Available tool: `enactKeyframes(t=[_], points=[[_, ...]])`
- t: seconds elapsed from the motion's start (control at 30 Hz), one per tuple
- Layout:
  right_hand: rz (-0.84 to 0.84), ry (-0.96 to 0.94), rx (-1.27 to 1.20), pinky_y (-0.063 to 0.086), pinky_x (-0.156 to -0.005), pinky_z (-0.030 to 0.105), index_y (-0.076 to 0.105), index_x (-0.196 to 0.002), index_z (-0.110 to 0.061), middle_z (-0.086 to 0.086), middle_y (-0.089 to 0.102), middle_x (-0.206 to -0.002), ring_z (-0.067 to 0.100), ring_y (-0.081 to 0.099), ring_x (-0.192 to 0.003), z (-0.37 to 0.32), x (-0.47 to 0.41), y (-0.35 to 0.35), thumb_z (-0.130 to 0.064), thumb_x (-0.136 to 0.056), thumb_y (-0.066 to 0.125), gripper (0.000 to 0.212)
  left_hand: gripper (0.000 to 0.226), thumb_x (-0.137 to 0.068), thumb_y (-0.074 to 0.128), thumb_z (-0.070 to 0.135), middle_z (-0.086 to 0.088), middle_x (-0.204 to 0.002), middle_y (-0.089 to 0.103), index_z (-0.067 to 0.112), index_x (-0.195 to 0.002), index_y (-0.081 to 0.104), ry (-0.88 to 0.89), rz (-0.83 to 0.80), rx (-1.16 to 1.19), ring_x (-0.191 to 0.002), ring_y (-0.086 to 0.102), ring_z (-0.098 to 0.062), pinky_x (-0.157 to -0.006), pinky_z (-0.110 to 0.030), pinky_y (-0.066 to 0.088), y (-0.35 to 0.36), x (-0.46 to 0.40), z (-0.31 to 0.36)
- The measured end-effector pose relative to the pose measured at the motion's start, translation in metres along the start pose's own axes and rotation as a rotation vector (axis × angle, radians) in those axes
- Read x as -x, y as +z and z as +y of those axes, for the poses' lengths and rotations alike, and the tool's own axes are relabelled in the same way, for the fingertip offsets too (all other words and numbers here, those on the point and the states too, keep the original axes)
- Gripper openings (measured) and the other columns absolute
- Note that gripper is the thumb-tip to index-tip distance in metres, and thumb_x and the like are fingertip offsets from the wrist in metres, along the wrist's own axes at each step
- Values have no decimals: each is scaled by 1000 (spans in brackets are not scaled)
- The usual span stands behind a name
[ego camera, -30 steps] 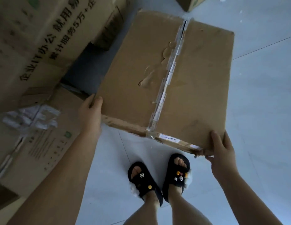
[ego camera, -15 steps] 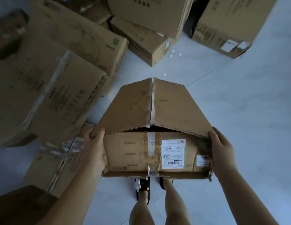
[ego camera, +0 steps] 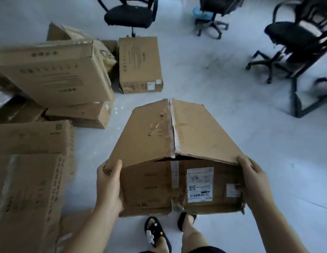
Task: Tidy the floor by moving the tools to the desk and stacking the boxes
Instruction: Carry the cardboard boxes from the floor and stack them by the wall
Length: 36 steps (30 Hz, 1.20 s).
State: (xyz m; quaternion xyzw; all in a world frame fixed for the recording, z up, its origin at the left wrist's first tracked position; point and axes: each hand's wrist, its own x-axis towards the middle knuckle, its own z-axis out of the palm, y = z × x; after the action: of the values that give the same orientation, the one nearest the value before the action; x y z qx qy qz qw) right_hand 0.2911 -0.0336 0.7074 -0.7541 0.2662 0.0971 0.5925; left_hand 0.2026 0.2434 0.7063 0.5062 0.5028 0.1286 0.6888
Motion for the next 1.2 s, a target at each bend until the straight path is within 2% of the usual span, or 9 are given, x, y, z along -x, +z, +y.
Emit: enactKeyframes(t=[0.2,0.3,0.37,0.47,0.63,0.83,0.93,1.1,1.2], points=[[249,7,-193,50,-68,32,63,-116,-22,-2,68,-97,15,65,-81,24,31,-128,-31,-90,57,28,25,-92,59,28,-3,-105,58,30,-113,45,11,-236,-110,-94,60,-25,-82,-41,52,69,71,-15],[364,23,-305,50,-62,31,62,-115,-23,-3,67,-95,14,65,-77,46,50,-192,-29,-91,57,25,24,-91,59,30,0,-109,57,33,-111,46,52,-336,-178,-100,57,-24,-94,-44,48,107,118,-30],[440,33,-368,48,-57,29,61,-113,-25,-5,66,-93,13,63,-75,61,63,-235,-28,-92,56,22,24,-91,59,30,2,-109,55,32,-111,46,84,-405,-225,-100,56,-22,-92,-40,46,133,153,-45],[540,31,-433,47,-60,32,61,-111,-27,-8,65,-96,11,63,-79,85,80,-307,-26,-93,54,20,25,-91,59,32,2,-111,54,30,-113,47,119,-525,-296,-107,54,-23,-96,-43,45,175,211,-76],[690,39,-491,51,-75,37,61,-120,-22,1,66,-106,15,63,-90,133,104,-421,-30,-92,55,29,27,-92,58,30,2,-112,54,29,-115,45,154,-719,-367,-109,52,-22,-95,-39,43,239,310,-135],[904,83,-608,50,-90,46,60,-125,-21,6,62,-118,24,60,-103,187,122,-521,-34,-90,58,37,28,-92,57,29,2,-115,51,28,-116,43,178,-929,-475,-112,49,-21,-105,-44,39,315,407,-194],[1007,96,-644,48,-90,42,62,-124,-18,7,63,-116,23,59,-102,204,121,-565,-34,-90,58,37,28,-91,57,31,0,-113,50,26,-116,43,178,-1019,-529,-112,48,-24,-103,-45,40,357,452,-219],[1157,116,-744,47,-96,54,62,-123,-18,7,64,-117,27,60,-108,223,101,-642,-34,-89,61,38,38,-92,56,29,-3,-118,49,20,-127,42,151,-1129,-552,-110,50,-24,-98,-43,43,433,518,-266],[1228,119,-772,46,-96,55,61,-124,-18,7,63,-120,28,60,-108,233,73,-694,-36,-88,62,41,40,-92,57,29,-5,-121,51,18,-128,42,156,-1195,-560,-112,51,-24,-97,-42,43,491,554,-298]])
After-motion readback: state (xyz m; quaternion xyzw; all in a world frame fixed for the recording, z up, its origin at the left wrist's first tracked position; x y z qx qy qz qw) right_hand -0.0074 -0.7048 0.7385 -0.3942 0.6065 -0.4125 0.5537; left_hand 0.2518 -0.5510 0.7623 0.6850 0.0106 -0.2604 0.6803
